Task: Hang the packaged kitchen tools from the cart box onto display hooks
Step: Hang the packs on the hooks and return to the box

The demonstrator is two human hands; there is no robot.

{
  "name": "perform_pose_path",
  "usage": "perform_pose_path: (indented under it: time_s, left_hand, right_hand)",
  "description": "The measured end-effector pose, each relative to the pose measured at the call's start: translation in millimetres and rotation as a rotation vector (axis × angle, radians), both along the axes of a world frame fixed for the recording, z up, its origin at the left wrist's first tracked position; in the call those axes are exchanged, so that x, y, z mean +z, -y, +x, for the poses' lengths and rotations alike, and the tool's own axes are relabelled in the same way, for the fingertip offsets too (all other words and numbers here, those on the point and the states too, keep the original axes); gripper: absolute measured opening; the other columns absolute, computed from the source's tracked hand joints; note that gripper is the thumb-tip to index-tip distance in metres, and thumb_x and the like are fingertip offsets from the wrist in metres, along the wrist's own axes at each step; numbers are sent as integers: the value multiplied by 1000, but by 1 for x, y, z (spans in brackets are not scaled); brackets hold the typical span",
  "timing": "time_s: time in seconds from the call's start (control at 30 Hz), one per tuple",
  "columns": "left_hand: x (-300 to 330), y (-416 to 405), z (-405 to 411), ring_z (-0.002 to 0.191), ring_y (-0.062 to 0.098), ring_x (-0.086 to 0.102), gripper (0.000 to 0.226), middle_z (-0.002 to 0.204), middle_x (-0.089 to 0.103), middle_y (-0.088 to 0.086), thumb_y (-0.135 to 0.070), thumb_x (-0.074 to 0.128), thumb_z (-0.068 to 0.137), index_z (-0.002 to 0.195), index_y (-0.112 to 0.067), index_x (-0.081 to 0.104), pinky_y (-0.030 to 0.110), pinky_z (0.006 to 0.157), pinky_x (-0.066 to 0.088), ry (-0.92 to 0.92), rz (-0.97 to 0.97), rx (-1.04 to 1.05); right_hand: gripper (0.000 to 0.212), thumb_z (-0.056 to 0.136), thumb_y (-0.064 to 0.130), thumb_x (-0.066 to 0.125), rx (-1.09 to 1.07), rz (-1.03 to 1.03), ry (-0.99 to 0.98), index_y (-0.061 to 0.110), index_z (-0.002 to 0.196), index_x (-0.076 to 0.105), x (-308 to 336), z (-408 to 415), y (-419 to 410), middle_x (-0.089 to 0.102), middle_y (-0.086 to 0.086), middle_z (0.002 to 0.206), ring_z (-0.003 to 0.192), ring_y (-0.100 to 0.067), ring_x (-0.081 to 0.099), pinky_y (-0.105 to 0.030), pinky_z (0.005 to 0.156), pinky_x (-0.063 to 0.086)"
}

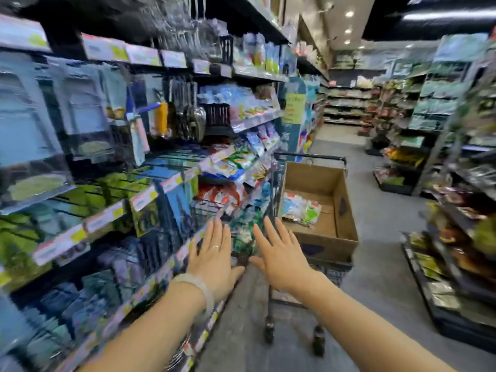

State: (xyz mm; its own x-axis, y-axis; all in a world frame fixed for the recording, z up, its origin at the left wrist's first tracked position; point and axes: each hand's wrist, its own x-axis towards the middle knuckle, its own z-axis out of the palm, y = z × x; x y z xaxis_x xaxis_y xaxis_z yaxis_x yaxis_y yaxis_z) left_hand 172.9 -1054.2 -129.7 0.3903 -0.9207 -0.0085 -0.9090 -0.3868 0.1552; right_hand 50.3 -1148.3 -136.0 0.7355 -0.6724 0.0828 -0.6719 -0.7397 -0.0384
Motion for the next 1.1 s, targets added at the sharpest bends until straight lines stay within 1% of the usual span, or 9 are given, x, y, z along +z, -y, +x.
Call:
perform_pose_path:
  time_s: [0.17, 0.33, 0.53, 0.67, 0.8, 0.93, 1.0, 1.03, 1.1]
  left_hand:
    - [-20, 88, -40, 141, 19, -27, 84, 153, -31, 4, -50, 37, 95, 148, -14, -17, 45, 116, -7, -9, 53, -111]
    - [-41, 172, -40, 141, 20, -27, 85, 153, -31, 3, -49, 38, 94, 147, -14, -19, 44, 116, -8, -44, 95, -168]
    - [-63, 298, -10, 142, 20, -24, 85, 154, -28, 4, -49, 38, 95, 148, -12, -17, 44, 116, -6, -66, 84, -201]
    - [-60, 392, 17, 142, 19, -24, 85, 154, -29, 3, -49, 39, 95, 147, -13, -18, 43, 116, -6, -82, 87, -252]
    - [-67, 468, 34, 143, 20, -22, 85, 155, -26, 5, -49, 39, 94, 147, -12, -16, 43, 117, -5, -99, 71, -282]
    - [-95, 523, 38, 143, 20, -23, 85, 154, -27, 7, -48, 39, 94, 147, -11, -16, 44, 116, -6, -138, 116, -289]
    - [-107, 551, 41, 142, 20, -24, 85, 154, -28, 6, -48, 39, 95, 147, -12, -18, 44, 116, -6, -158, 136, -275]
    - [-118, 571, 44, 142, 20, -24, 85, 154, -29, 5, -48, 39, 94, 147, -13, -18, 44, 116, -6, -174, 126, -255]
    - [-128, 587, 50, 142, 19, -25, 86, 154, -29, 5, -49, 38, 94, 147, -13, -18, 44, 117, -6, -148, 107, -242]
  right_hand:
    - [67, 97, 48, 29, -96, 41, -7, 23, 151, -2, -16, -46, 72, -14, -4, 159, 146, -27, -14, -45, 118, 3]
    - [66, 98, 47, 30, -170, 114, 7, 23, 151, 0, -44, -55, 143, -12, -4, 159, 146, -27, -13, -45, 118, 4]
    - [66, 97, 47, 34, -250, 139, 38, 24, 150, 3, -59, -33, 261, -11, -3, 159, 145, -26, -15, -43, 118, 0]
    - [65, 97, 46, 34, -293, 112, 29, 23, 150, 5, -55, -9, 353, -9, -4, 159, 146, -28, -12, -44, 119, 2]
    - [64, 97, 48, 32, -310, 77, 55, 21, 150, 8, -65, 9, 433, 0, -3, 160, 147, -26, -5, -41, 119, 6]
    - [67, 96, 50, 31, -318, 167, 36, 19, 151, 6, -104, 19, 497, 0, -3, 160, 147, -24, -5, -39, 121, 7]
    - [69, 96, 50, 32, -324, 206, 12, 19, 151, 5, -122, 23, 533, 3, -3, 160, 147, -23, -2, -38, 121, 7]
    - [68, 96, 48, 34, -325, 244, 8, 19, 151, 6, -134, 28, 558, 5, -3, 160, 147, -23, 0, -38, 120, 8]
    - [65, 96, 42, 41, -333, 316, 24, 20, 150, 13, -144, 37, 582, 6, -3, 159, 146, -25, 6, -37, 118, 12]
